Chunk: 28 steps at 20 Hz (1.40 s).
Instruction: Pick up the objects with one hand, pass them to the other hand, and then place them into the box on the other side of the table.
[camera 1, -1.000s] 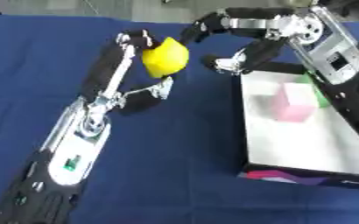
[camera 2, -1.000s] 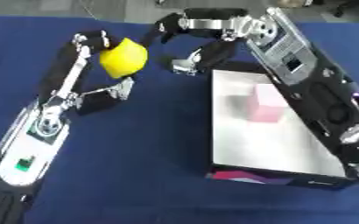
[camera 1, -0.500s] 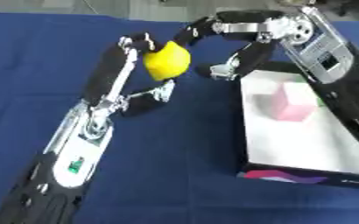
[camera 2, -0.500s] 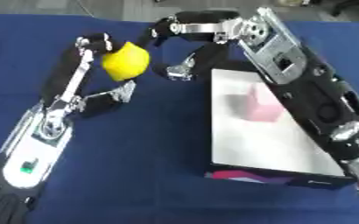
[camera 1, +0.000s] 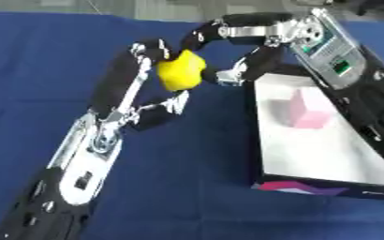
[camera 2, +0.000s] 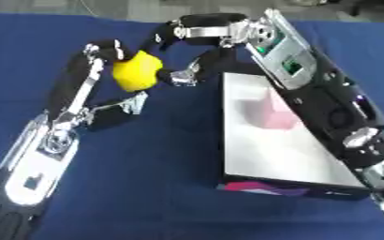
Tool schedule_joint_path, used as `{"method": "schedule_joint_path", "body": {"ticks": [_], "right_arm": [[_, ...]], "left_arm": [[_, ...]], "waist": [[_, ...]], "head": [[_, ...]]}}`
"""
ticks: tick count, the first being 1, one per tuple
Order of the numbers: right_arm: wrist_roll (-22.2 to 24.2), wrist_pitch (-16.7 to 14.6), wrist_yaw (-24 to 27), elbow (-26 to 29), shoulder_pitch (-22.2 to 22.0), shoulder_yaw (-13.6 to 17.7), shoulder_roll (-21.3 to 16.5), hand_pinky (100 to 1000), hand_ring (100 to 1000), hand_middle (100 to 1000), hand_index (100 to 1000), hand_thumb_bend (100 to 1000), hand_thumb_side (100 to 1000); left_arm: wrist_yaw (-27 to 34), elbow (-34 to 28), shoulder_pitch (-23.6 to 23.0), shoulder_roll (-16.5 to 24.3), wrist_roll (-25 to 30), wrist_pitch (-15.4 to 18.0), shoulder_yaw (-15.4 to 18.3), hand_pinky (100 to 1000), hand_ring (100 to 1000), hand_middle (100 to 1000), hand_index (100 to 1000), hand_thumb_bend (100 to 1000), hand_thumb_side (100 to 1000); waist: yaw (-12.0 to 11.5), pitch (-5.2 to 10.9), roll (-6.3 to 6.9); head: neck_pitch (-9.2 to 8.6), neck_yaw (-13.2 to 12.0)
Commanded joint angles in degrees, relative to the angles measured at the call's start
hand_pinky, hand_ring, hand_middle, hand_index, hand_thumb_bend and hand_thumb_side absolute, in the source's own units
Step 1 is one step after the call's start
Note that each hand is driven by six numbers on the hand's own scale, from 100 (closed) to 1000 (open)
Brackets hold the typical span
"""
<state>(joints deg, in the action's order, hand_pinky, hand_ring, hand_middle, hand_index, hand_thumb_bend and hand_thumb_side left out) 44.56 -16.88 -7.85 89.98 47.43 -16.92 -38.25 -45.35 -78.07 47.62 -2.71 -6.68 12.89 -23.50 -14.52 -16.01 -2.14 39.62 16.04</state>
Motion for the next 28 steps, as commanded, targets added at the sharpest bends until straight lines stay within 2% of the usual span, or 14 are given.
{"method": "schedule_joint_path", "body": {"ticks": [1, 10, 16, 20, 23, 24, 25, 28], "right_arm": [[0.74, -0.27, -0.64, 0.08, 1.33, 0.32, -0.52, 894, 992, 839, 897, 158, 650], [4.06, -0.7, -0.3, -0.63, 1.34, -0.06, -0.39, 895, 997, 829, 891, 145, 692], [6.98, 1.71, 2.94, 0.03, 1.37, -0.01, -0.59, 889, 993, 793, 861, 166, 675], [7.04, 4.46, 5.39, 0.63, 1.34, 0.2, -0.62, 885, 976, 720, 800, 172, 613], [7.03, 6.56, 7.53, 0.72, 1.26, 0.1, -0.56, 882, 950, 631, 739, 154, 557], [7.12, 7.19, 8.14, 0.79, 1.27, 0.09, -0.57, 882, 950, 631, 739, 154, 557], [7.2, 7.76, 8.65, 0.85, 1.26, 0.09, -0.57, 878, 928, 577, 695, 135, 530], [7.15, 10.04, 10.66, 0.55, 1.28, 0.13, -0.46, 874, 904, 533, 657, 106, 481]], "left_arm": [[-0.67, -0.89, 1.08, -0.99, -0.28, 0.41, -0.3, 666, 593, 521, 593, 100, 117], [-3.64, -1.54, 1.58, -1.11, -1.72, 1.02, -0.24, 667, 600, 526, 594, 100, 100], [-5.73, -1.11, 1.78, -1.22, -2.35, 0.96, -0.15, 667, 601, 527, 595, 100, 100], [-6.3, -0.68, 1.82, -1.45, -2.39, 1.06, -0.19, 668, 601, 527, 596, 100, 100], [-6.57, -0.3, 1.8, -1.7, -2.51, 1.09, -0.12, 669, 601, 528, 598, 100, 100], [-6.69, -0.21, 1.79, -1.77, -2.57, 1.1, -0.09, 669, 601, 528, 598, 100, 100], [-6.8, -0.14, 1.79, -1.82, -2.62, 1.12, -0.06, 670, 602, 529, 600, 100, 100], [-7.22, 0.16, 1.78, -2.06, -2.76, 1.15, 0.02, 670, 602, 529, 601, 100, 100]], "waist": [[-0.01, 0.05, -0.78], [0.4, -0.01, -0.63], [0.63, 0.04, -0.43], [0.79, 0.01, -0.39], [0.86, -0.02, -0.36], [0.88, -0.02, -0.36], [0.89, -0.02, -0.35], [0.92, 0.0, -0.35]], "head": [[-0.3, 0.28], [-0.04, 0.1], [-0.15, 0.01], [-0.09, 0.0], [0.03, 0.01], [0.06, 0.02], [0.11, 0.04], [0.2, 0.13]]}}
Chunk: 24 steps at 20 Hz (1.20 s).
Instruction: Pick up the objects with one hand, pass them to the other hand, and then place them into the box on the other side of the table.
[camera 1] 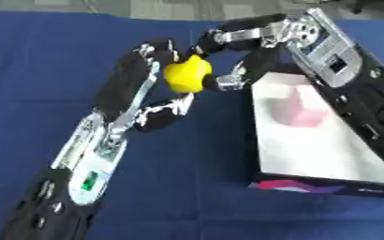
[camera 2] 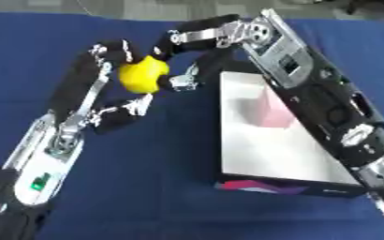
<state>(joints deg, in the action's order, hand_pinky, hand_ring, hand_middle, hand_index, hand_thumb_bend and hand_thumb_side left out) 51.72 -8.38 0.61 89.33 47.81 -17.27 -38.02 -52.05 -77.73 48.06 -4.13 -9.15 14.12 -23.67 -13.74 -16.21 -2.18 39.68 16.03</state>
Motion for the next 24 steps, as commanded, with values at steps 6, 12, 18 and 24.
{"method": "schedule_joint_path", "body": {"ticks": [6, 12, 18, 24], "right_arm": [[-1.4, 5.63, 4.79, 1.37, 0.8, 0.56, -0.68, 862, 871, 473, 594, 100, 369], [-1.19, 6.37, 5.51, 1.89, 0.56, 0.64, -0.94, 851, 850, 413, 532, 100, 262], [-0.83, 7.77, 6.39, 1.71, 0.41, 0.87, -1.07, 845, 841, 372, 486, 100, 208], [-1.09, 9.53, 7.61, 1.87, 0.34, 1.14, -1.23, 841, 838, 360, 472, 139, 179]], "left_arm": [[-1.37, 0.49, 1.14, -1.0, -0.71, -0.02, 0.27, 668, 600, 528, 603, 100, 100], [-2.14, 0.74, 1.08, -1.16, -1.78, -0.54, 0.5, 667, 597, 530, 622, 143, 100], [-2.35, 0.97, 0.98, -1.19, -3.8, -2.23, 0.6, 672, 604, 552, 673, 399, 100], [-3.5, 1.53, 0.85, -1.2, -3.88, -3.0, 0.45, 685, 623, 586, 751, 576, 156]], "waist": [[0.19, 0.17, -0.38], [0.25, 0.14, -0.34], [0.35, 0.19, -0.24], [0.48, 0.19, -0.11]], "head": [[0.24, 0.21], [0.34, 0.3], [0.23, 0.33], [0.23, 0.35]]}}
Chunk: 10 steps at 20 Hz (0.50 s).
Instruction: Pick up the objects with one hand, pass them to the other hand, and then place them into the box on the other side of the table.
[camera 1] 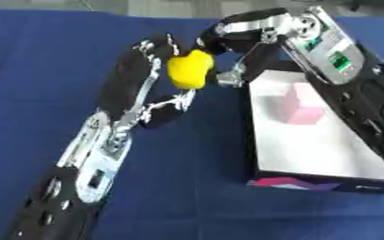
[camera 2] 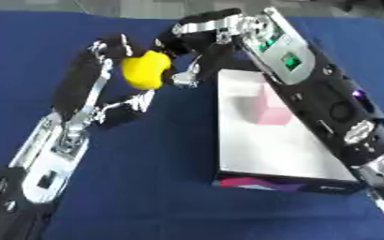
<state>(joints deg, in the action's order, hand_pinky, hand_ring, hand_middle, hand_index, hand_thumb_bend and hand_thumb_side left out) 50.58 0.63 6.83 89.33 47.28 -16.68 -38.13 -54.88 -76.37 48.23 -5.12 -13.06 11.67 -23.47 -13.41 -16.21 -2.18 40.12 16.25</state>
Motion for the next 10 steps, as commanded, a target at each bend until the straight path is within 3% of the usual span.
{"method": "schedule_joint_path", "body": {"ticks": [1, 6, 10], "right_arm": [[0.04, 0.79, 1.56, 1.91, 0.87, 0.59, -1.15, 841, 837, 358, 470, 148, 172], [0.12, 1.66, 1.64, 1.95, 0.75, 0.8, -1.3, 839, 835, 351, 464, 168, 166], [0.43, 2.09, 1.69, 1.79, 0.79, 0.91, -1.36, 838, 834, 348, 461, 178, 161]], "left_arm": [[-0.83, 0.24, 0.66, -0.21, 0.09, -0.63, 0.26, 688, 630, 597, 771, 619, 176], [-2.36, 0.56, 0.53, -0.17, 0.62, -1.09, 0.37, 708, 668, 644, 849, 852, 273], [-3.37, 0.59, 0.52, -0.17, 0.46, -1.06, 0.38, 714, 675, 652, 859, 931, 289]], "waist": [[0.17, 0.18, -0.09], [0.3, 0.15, 0.03], [0.31, 0.17, 0.08]], "head": [[-0.2, 0.15], [-0.22, 0.21], [-0.24, 0.29]]}}
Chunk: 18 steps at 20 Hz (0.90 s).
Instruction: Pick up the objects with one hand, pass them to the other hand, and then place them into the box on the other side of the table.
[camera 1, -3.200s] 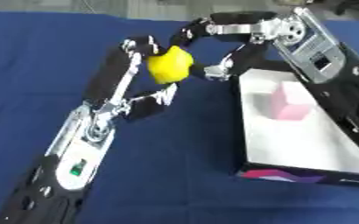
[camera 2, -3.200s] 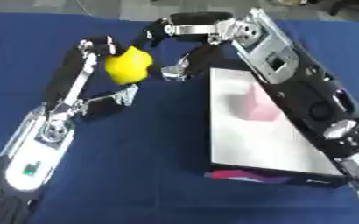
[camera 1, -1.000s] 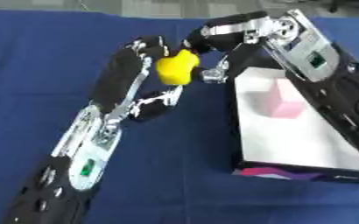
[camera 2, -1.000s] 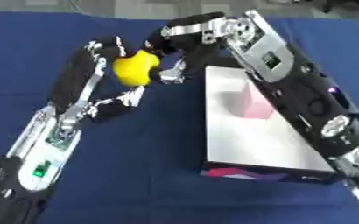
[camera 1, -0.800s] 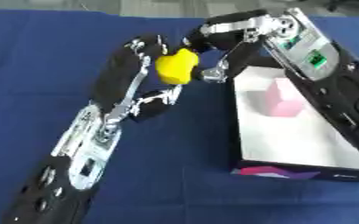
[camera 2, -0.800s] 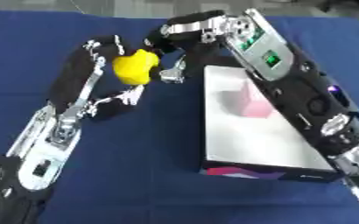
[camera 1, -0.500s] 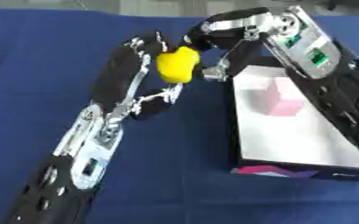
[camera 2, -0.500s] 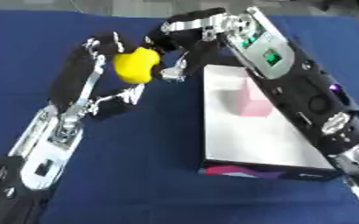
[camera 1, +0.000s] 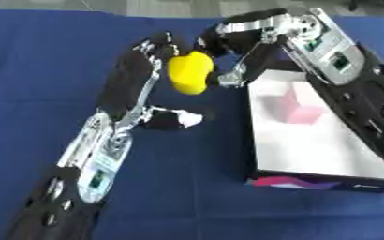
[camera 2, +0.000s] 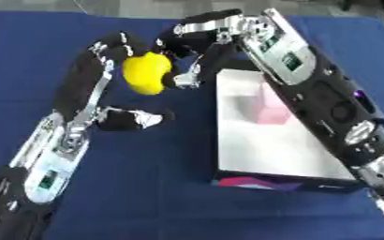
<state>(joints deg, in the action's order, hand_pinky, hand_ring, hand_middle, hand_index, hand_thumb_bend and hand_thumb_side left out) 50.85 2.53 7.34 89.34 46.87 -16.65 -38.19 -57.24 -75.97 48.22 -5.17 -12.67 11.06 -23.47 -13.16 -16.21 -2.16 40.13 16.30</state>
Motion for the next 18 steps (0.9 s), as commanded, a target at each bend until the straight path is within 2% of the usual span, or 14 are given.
{"method": "schedule_joint_path", "body": {"ticks": [1, 5, 13, 14, 18], "right_arm": [[0.21, 0.23, 1.1, 1.75, 1.18, 0.88, -1.32, 838, 833, 347, 460, 183, 162], [0.58, 0.4, 0.71, 1.38, 1.06, 0.94, -1.33, 838, 832, 345, 458, 194, 155], [0.44, 0.07, -0.12, 0.99, 0.71, 1.18, -1.73, 836, 828, 340, 454, 214, 148], [0.41, 0.08, -0.27, 0.91, 0.66, 1.22, -1.77, 836, 828, 340, 454, 214, 149], [0.34, 0.1, -0.45, 0.65, 0.55, 1.38, -1.84, 837, 829, 340, 454, 214, 148]], "left_arm": [[-1.09, 0.16, 0.55, -0.11, -0.07, -0.37, 0.4, 715, 676, 654, 861, 942, 296], [-1.02, 0.14, 0.54, -0.09, -0.83, -0.29, 0.48, 717, 678, 657, 866, 962, 301], [-0.83, -0.26, 0.55, 0.21, -5.91, -4.58, 1.21, 713, 676, 658, 878, 947, 269], [-0.63, -0.24, 0.53, 0.25, -6.71, -4.94, 1.16, 709, 672, 653, 903, 946, 260], [0.16, 0.24, 0.49, 0.36, -8.7, -5.29, 0.94, 705, 668, 648, 909, 949, 257]], "waist": [[0.07, 0.18, 0.06], [0.1, 0.24, 0.03], [0.23, 0.36, 0.13], [0.25, 0.36, 0.14], [0.28, 0.37, 0.19]], "head": [[-0.26, 0.23], [-0.36, 0.16], [-0.52, 0.22], [-0.48, 0.23], [-0.42, 0.27]]}}
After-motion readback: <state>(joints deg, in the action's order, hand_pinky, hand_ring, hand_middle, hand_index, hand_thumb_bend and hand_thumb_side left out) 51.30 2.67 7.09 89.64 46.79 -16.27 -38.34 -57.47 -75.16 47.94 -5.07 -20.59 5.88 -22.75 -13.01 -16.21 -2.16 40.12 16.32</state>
